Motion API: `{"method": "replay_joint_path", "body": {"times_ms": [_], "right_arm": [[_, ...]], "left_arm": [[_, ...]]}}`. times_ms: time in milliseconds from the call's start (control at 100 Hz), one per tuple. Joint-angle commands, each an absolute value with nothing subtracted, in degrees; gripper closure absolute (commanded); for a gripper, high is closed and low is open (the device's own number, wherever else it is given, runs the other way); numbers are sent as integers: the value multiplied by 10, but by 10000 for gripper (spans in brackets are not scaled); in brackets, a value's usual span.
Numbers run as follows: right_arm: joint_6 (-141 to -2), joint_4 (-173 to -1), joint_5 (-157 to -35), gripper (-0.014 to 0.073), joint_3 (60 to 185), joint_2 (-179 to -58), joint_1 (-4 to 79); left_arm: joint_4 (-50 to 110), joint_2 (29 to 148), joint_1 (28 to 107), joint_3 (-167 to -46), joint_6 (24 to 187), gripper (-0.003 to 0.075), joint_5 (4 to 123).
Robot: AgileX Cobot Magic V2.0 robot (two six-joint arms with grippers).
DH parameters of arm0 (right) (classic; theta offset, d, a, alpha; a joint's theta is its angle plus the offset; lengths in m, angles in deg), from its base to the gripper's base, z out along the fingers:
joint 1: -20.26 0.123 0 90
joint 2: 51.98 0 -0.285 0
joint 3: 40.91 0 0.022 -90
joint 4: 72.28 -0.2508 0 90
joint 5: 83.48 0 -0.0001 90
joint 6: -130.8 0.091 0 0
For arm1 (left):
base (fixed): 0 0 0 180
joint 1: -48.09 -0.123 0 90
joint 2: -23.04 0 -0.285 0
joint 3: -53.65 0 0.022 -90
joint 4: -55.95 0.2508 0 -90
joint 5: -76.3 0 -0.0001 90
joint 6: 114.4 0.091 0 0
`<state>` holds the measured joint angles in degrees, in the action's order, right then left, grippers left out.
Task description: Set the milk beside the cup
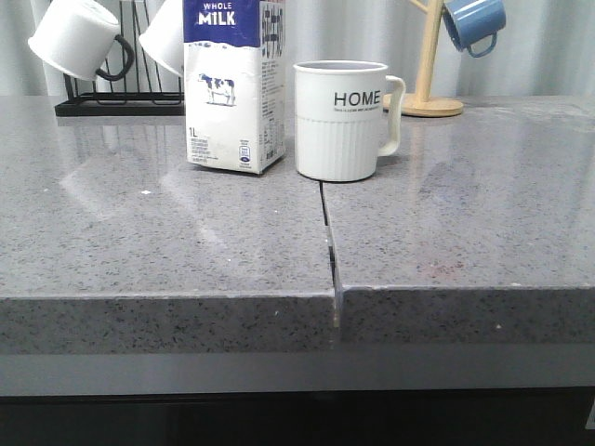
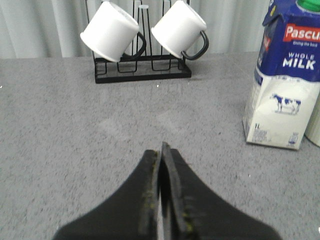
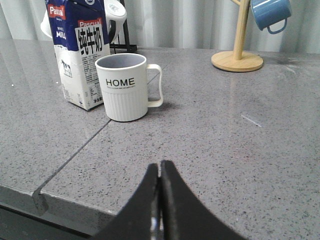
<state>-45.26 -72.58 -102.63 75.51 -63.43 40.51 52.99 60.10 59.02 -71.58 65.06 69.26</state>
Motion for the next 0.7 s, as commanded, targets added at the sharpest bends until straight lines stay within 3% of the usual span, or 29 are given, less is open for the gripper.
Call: {"method": "replay_joint_path", "body": {"times_ms": [0, 340, 690], "right_arm": [[-453, -723, -983, 661, 771, -640, 406], [-453, -723, -983, 661, 771, -640, 406], [-453, -723, -983, 661, 771, -640, 406]], "left_arm": [[525, 561, 579, -704, 645, 741, 727], [521, 412, 477, -608, 645, 741, 727], [521, 290, 471, -496, 645, 741, 727]]}}
